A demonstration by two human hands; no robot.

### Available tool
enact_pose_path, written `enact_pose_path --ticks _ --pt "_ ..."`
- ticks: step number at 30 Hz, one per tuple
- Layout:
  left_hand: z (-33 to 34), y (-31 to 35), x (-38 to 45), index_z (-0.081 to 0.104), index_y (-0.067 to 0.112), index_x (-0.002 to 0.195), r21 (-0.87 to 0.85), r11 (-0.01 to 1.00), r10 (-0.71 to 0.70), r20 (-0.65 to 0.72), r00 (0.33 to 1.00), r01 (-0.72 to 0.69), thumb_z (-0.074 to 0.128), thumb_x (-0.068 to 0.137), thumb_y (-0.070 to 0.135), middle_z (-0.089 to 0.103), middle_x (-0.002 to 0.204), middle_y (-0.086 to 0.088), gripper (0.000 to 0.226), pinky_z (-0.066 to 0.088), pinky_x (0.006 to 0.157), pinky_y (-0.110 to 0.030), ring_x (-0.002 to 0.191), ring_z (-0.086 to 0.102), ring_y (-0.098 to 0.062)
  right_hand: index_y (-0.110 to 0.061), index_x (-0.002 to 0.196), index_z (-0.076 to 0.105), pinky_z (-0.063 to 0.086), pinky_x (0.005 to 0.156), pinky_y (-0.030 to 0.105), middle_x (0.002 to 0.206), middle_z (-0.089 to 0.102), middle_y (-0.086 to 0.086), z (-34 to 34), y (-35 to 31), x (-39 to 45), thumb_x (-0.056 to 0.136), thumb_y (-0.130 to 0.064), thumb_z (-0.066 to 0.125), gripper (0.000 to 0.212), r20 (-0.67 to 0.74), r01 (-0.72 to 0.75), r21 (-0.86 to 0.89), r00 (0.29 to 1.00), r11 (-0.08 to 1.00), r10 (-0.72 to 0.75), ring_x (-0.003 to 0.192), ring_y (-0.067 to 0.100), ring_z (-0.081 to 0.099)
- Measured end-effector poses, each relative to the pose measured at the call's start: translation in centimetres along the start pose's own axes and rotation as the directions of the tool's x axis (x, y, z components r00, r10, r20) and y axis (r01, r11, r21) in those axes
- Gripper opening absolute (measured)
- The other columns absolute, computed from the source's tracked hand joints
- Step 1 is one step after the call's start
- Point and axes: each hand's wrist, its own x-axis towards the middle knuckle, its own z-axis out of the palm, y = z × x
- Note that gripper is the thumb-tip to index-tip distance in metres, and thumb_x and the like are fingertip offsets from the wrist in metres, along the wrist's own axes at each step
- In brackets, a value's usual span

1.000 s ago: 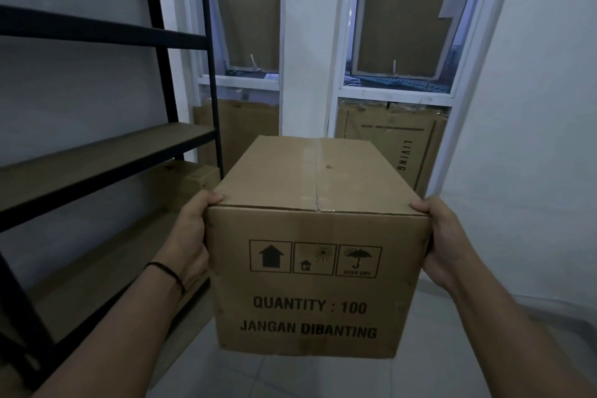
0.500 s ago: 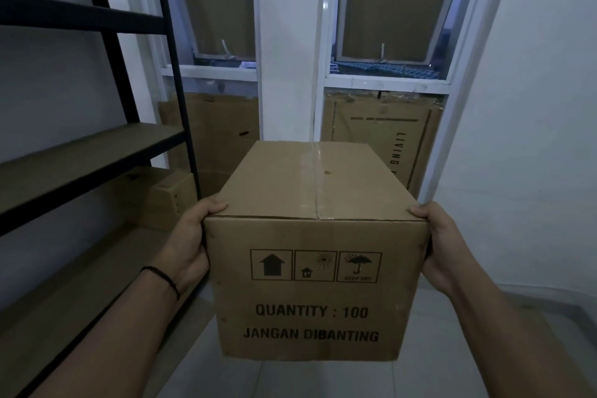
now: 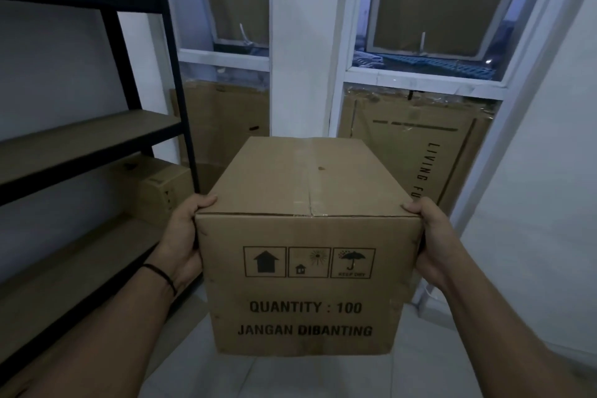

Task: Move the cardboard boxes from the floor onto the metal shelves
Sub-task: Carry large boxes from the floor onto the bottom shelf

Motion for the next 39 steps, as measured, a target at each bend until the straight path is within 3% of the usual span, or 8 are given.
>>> enact_pose_path --ticks 6,9,18,24,27,30,34,39 --pt "1.3 -1.2 3.0 0.065 0.010 0.106 -0.001 1.000 0.019 -0.099 0.995 -0.019 0.043 0.091 0.029 0.069 0.074 -0.007 0.033 0.051 0.052 -0.026 0.060 0.065 -0.018 -0.013 0.095 0.064 0.043 0.062 0.028 0.072 0.066 0.003 -0.3 -0.8 6.3 0.081 -0.029 0.051 0.025 0.093 -0.052 -0.011 0.994 0.999 0.053 0.066 0.019 0.059" --pt "0.7 -1.4 4.6 0.065 0.010 0.103 -0.013 1.000 0.025 -0.155 0.988 -0.027 0.043 0.090 0.029 0.069 0.071 -0.006 0.032 0.051 0.051 -0.026 0.057 0.065 -0.018 -0.013 0.100 0.062 0.043 0.064 0.029 0.076 0.067 0.004 0.6 -0.2 9.1 0.070 -0.033 0.055 0.037 0.140 -0.073 -0.027 0.987 0.997 0.076 0.069 0.019 0.060" --pt "-3.2 -0.2 8.8 0.064 0.012 0.090 0.049 0.998 0.062 -0.288 0.956 -0.050 0.044 0.089 0.032 0.067 0.063 -0.004 0.029 0.042 0.059 -0.030 0.055 0.061 -0.019 -0.012 0.090 0.064 0.046 0.058 0.027 0.070 0.065 0.003 4.9 1.7 15.5 0.089 -0.024 0.044 0.023 0.232 -0.142 -0.024 0.962 0.990 0.144 0.058 0.015 0.062" --pt "-6.3 1.2 9.9 0.063 0.008 0.113 0.021 0.998 0.063 -0.348 0.936 -0.059 0.049 0.084 0.035 0.068 0.081 -0.010 0.042 0.047 0.067 -0.034 0.070 0.062 -0.025 -0.010 0.110 0.064 0.046 0.066 0.032 0.082 0.068 0.007 8.6 2.9 18.8 0.088 -0.026 0.043 0.035 0.347 -0.169 -0.053 0.921 0.984 0.177 0.070 0.020 0.063" --pt "-7.5 1.7 10.0 0.062 0.007 0.117 0.030 0.995 0.101 -0.406 0.908 -0.098 0.048 0.087 0.033 0.069 0.084 -0.010 0.043 0.048 0.065 -0.033 0.072 0.062 -0.025 -0.008 0.122 0.061 0.047 0.069 0.034 0.092 0.068 0.010 10.7 3.7 20.4 0.084 -0.028 0.046 0.045 0.419 -0.175 -0.058 0.889 0.983 0.183 0.079 0.024 0.062" --pt "-8.5 1.5 10.2 0.064 0.008 0.117 0.016 0.993 0.113 -0.467 0.877 -0.119 0.047 0.087 0.033 0.070 0.081 -0.011 0.042 0.047 0.065 -0.032 0.069 0.063 -0.025 -0.012 0.116 0.064 0.045 0.067 0.033 0.087 0.070 0.006 12.5 4.5 22.5 0.090 -0.024 0.039 0.037 0.477 -0.193 -0.082 0.854 0.978 0.209 0.075 0.021 0.063" --pt "-9.0 0.9 10.1 0.064 0.009 0.107 -0.013 0.987 0.128 -0.533 0.837 -0.159 0.042 0.089 0.029 0.070 0.070 -0.007 0.035 0.050 0.050 -0.026 0.055 0.064 -0.020 -0.014 0.112 0.066 0.044 0.065 0.033 0.086 0.072 0.006 14.7 5.6 25.1 0.091 -0.023 0.039 0.035 0.543 -0.227 -0.139 0.796 0.964 0.266 0.076 0.021 0.063" --pt "-8.8 -0.5 9.6 0.065 0.010 0.102 -0.063 0.977 0.118 -0.639 0.760 -0.205 0.042 0.088 0.030 0.070 0.069 -0.009 0.033 0.051 0.050 -0.027 0.053 0.065 -0.023 -0.010 0.107 0.066 0.047 0.070 0.035 0.088 0.073 0.009 17.1 6.6 28.4 0.092 -0.022 0.042 0.031 0.615 -0.287 -0.240 0.694 0.927 0.375 0.080 0.025 0.065"
